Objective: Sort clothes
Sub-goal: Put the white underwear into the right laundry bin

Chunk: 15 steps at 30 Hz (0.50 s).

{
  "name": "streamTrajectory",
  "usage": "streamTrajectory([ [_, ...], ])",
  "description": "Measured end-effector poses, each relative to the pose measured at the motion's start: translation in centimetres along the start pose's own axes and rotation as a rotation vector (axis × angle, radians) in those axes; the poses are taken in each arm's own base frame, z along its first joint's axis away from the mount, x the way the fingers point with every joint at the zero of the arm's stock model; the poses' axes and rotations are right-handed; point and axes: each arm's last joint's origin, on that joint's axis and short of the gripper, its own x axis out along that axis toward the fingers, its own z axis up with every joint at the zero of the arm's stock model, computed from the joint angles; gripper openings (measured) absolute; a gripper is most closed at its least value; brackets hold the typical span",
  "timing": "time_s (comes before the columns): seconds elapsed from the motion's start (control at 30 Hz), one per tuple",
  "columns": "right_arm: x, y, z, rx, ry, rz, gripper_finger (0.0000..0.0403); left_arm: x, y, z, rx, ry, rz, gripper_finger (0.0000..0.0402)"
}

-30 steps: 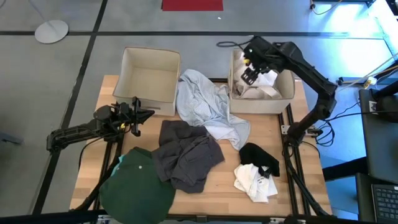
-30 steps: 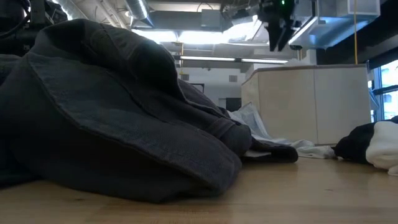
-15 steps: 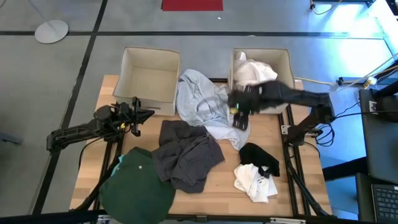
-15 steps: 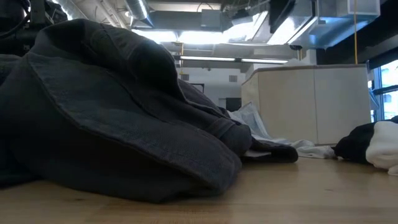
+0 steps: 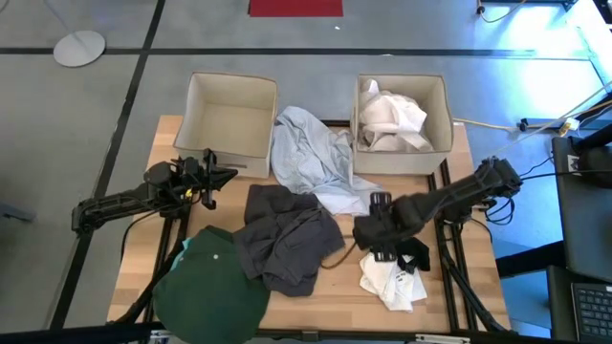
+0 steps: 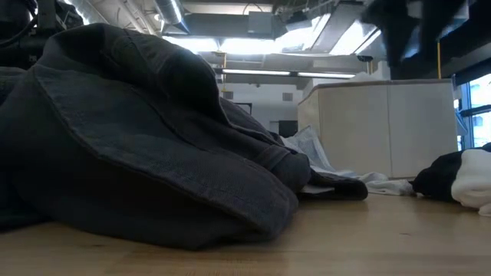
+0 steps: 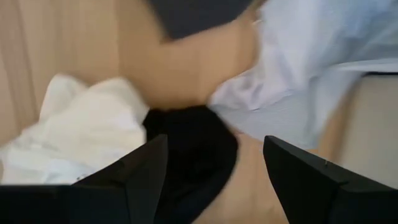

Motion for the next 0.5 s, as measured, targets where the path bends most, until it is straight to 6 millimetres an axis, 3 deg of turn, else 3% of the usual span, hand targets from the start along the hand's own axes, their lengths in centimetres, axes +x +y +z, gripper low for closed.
streamTrajectory([
  [0.27,4.9,3.6,-1.6,-0.227,-0.017,0.138,0.0266,0.0,0.0,0.0,-0.003,-0.002,0.010,0.0004],
  [0.5,7.1,5.3,-1.8,-0.390,-0.150,0.196,0.0266,0.0,0.0,0.0,0.002,-0.001,0.011,0.0004],
])
